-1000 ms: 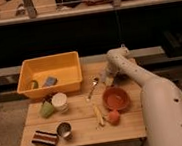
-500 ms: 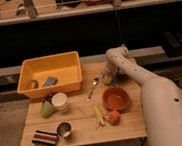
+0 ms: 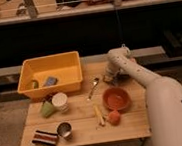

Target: Place towel in tray

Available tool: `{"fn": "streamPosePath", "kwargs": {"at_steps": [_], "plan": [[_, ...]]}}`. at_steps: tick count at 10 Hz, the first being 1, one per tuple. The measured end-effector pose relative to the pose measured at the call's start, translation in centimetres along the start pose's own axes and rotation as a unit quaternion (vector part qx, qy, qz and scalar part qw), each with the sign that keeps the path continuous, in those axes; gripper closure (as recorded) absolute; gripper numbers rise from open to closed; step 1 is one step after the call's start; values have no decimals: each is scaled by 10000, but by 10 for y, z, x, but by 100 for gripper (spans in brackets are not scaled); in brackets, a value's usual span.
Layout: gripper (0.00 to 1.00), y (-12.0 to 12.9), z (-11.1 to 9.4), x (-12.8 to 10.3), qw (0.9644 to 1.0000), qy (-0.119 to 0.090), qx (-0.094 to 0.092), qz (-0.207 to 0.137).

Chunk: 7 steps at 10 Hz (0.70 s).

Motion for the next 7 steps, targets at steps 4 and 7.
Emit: {"fn": "streamPosePath", "kwargs": {"at_steps": [4,7], "plan": [[100,11,-85,35,9967,718,-360,68],[100,20,-150,69,9902,1246,-629,-24]]}}
